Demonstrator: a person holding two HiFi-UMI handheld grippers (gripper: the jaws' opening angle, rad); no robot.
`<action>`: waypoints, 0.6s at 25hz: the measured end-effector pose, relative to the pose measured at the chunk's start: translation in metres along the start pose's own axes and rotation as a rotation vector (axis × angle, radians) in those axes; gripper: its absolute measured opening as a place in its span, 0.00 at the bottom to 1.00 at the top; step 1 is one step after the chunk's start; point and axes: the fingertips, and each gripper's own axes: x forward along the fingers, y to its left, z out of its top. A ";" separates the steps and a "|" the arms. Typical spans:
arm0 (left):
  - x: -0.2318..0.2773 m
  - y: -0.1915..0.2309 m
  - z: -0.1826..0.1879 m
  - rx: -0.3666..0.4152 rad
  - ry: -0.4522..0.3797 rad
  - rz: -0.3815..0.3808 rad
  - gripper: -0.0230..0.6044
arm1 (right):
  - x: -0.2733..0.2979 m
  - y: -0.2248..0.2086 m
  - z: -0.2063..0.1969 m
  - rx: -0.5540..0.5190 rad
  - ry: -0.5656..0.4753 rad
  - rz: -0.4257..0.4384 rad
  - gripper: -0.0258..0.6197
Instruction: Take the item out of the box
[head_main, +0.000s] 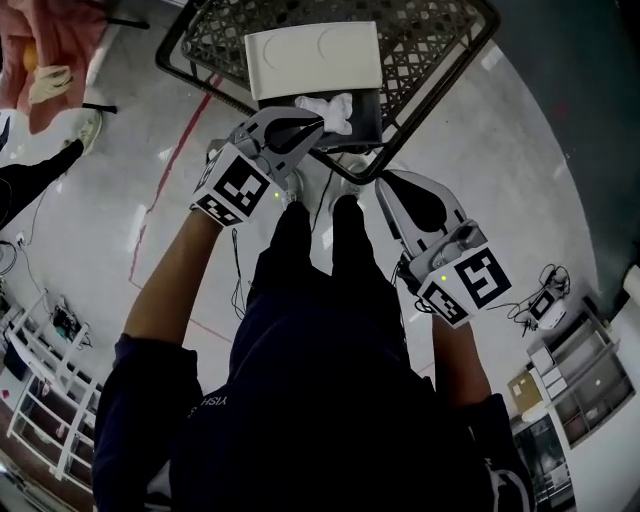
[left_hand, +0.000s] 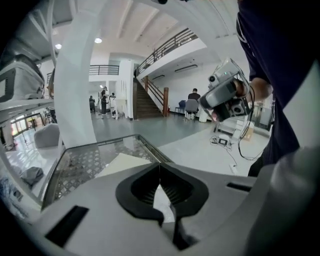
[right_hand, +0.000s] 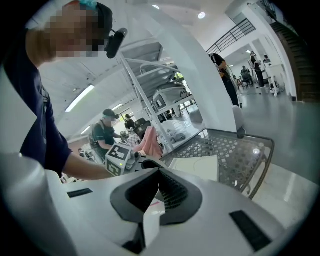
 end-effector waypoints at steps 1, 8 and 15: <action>0.007 0.002 -0.008 0.015 0.026 -0.008 0.05 | 0.001 -0.005 -0.003 0.008 0.007 0.000 0.07; 0.046 0.007 -0.048 0.130 0.176 -0.068 0.05 | 0.009 -0.035 -0.018 0.059 0.050 -0.004 0.07; 0.072 0.000 -0.084 0.192 0.311 -0.151 0.10 | 0.011 -0.056 -0.028 0.094 0.068 -0.016 0.07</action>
